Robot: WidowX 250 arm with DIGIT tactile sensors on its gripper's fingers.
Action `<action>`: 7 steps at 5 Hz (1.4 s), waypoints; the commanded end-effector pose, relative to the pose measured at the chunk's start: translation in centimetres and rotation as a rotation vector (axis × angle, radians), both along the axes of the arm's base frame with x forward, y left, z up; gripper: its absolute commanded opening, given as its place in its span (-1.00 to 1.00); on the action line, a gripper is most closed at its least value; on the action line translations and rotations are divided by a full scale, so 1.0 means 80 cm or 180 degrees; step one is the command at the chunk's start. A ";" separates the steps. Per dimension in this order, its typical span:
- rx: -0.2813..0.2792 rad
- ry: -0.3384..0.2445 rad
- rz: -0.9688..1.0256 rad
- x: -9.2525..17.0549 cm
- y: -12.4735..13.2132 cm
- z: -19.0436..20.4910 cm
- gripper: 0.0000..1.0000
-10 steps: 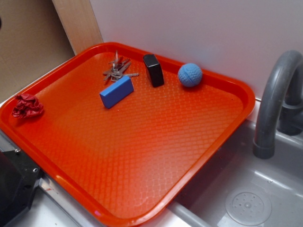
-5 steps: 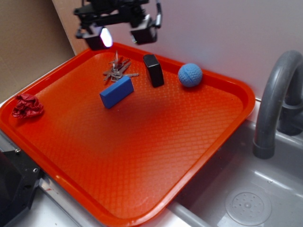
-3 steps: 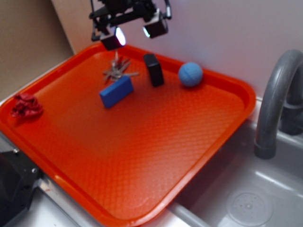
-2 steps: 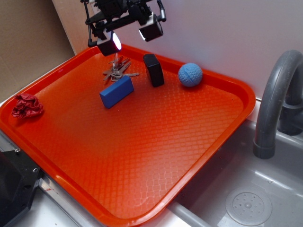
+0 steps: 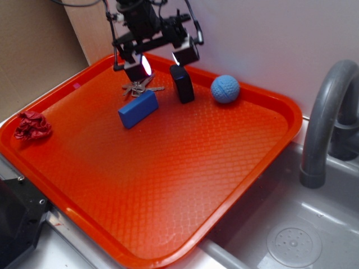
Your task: Grab the black box.
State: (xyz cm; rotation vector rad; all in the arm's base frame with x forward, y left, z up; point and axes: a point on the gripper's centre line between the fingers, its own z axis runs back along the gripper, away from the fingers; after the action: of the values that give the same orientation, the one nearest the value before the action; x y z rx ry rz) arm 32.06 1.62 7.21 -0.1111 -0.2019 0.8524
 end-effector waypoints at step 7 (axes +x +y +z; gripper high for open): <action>0.0308 -0.0331 -0.1528 -0.065 0.019 0.137 1.00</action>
State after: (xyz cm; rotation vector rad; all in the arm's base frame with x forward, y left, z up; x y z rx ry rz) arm 26.41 1.21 16.93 -0.1056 -0.2622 0.3375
